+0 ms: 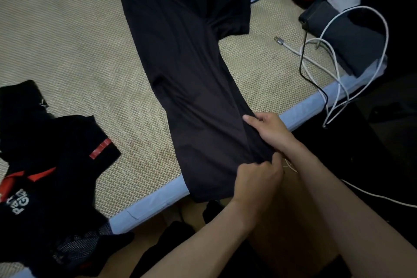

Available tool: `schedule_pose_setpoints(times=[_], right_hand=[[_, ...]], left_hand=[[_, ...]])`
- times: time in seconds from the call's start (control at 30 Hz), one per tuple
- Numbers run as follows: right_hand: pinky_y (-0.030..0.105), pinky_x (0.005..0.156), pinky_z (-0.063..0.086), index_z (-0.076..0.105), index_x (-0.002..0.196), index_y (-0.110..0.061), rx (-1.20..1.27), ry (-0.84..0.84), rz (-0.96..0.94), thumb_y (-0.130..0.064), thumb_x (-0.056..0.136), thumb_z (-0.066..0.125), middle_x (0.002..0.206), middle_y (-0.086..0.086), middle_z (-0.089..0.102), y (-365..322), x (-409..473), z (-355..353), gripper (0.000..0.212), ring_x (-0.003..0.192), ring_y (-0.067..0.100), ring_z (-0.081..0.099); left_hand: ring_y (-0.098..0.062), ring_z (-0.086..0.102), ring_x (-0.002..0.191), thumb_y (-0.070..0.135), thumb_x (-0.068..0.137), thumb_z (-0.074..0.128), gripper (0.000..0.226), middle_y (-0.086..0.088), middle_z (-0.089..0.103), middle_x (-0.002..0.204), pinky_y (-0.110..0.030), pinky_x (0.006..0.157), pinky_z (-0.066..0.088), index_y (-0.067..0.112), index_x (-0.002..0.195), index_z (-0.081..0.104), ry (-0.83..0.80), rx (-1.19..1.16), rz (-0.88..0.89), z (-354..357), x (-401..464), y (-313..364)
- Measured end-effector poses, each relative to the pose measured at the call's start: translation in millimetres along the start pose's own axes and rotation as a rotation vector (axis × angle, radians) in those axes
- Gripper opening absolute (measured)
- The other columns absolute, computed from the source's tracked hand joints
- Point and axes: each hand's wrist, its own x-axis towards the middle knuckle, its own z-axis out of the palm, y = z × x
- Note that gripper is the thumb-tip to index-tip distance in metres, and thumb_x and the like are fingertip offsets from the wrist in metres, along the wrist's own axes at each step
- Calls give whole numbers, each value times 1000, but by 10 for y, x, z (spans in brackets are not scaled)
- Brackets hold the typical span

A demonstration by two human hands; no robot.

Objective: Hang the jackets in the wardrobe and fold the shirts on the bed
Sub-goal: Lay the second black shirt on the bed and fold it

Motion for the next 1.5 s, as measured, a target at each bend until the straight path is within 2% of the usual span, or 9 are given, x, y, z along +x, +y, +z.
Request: schedule_pose_setpoints(times=[0.13, 0.27, 0.47, 0.67, 0.8, 1.03, 1.13, 1.3, 1.5], right_hand=[[38, 69, 50, 66, 76, -4, -222, 98, 8, -36, 104, 54, 77, 12, 70, 347, 181, -42, 44, 78, 27, 68], [35, 76, 45, 60, 78, -15, -300, 11, 75, -35, 106, 49, 85, 6, 66, 616, 316, -47, 36, 91, 28, 64], [36, 76, 51, 66, 94, -21, -333, 34, 29, -39, 104, 52, 84, 0, 68, 689, 438, -176, 25, 86, 22, 65], [38, 74, 56, 57, 103, -24, -585, 121, -103, -56, 90, 65, 98, -7, 64, 532, 572, -298, 35, 90, 17, 63], [38, 85, 54, 60, 129, -16, -563, -44, -146, -50, 93, 66, 118, 2, 69, 357, 772, -219, 50, 108, 27, 65], [32, 64, 53, 65, 72, -19, -604, -262, -59, -58, 74, 80, 68, -6, 66, 332, 1219, -357, 43, 69, 16, 65], [31, 69, 59, 73, 75, -19, -149, -219, 40, -68, 59, 85, 69, -4, 75, 105, 1424, -419, 52, 72, 15, 73], [35, 101, 56, 59, 130, 4, 874, -267, 189, -36, 93, 68, 122, 18, 72, -574, 2100, -368, 55, 115, 26, 70], [38, 117, 39, 49, 146, -6, 1339, -177, 184, -37, 95, 68, 143, 13, 59, -1325, 2884, -64, 63, 130, 24, 58]], left_hand=[[-10, 52, 36, 22, 81, 74, 16, 8, 59, 54, -22, 39, 10, 21, 94, 64, -139, -32, 65, 170, 106, 107], [-26, 68, 71, 27, 96, 58, 35, -5, 69, 96, -29, 45, 20, 13, 126, 46, -244, -81, 122, 379, 202, 74], [-30, 66, 95, 40, 93, 49, 25, -4, 62, 112, -38, 65, 43, 19, 107, 48, -40, -105, -251, 31, 423, -809], [-27, 67, 79, 43, 86, 64, 27, -2, 72, 82, -44, 74, 54, 16, 85, 62, 136, -646, -1056, -247, 274, -2121], [-18, 73, 78, 22, 92, 71, 15, 1, 78, 79, -41, 77, 55, 9, 86, 71, -54, -916, -959, 94, -28, -1906], [-9, 64, 54, 39, 87, 75, 36, -4, 70, 61, -39, 62, 55, 10, 70, 63, -14, -758, -1054, 195, -389, -1710], [-6, 65, 63, 43, 82, 78, 27, 7, 68, 65, -38, 64, 52, 27, 77, 56, 120, -526, -1057, -92, -42, -1869], [-25, 61, 100, 29, 88, 69, 28, -1, 60, 112, -44, 86, 49, 18, 110, 56, 330, -198, -592, -407, 1507, -2406], [-20, 16, 154, 43, 102, 34, 60, -1, 18, 167, -56, 123, 8, 22, 157, 26, 330, 5, -514, -593, 3412, -3124]])
